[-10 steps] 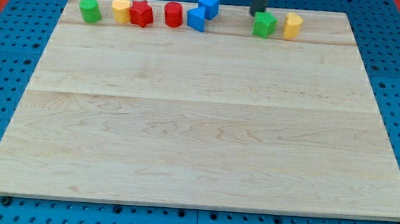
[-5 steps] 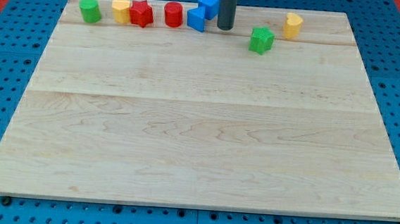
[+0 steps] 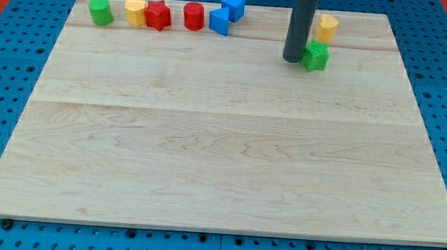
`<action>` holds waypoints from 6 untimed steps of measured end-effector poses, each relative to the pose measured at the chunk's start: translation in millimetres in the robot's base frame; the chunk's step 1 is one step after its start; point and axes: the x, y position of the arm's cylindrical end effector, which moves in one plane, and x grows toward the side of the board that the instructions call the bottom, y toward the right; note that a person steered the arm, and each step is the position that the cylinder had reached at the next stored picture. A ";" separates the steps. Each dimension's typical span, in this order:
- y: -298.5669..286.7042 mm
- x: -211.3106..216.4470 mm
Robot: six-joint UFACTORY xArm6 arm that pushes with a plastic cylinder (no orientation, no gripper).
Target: Move the green star below the yellow heart
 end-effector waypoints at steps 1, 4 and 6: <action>-4.5 0.0; -22.6 -121.3; -104.5 -126.9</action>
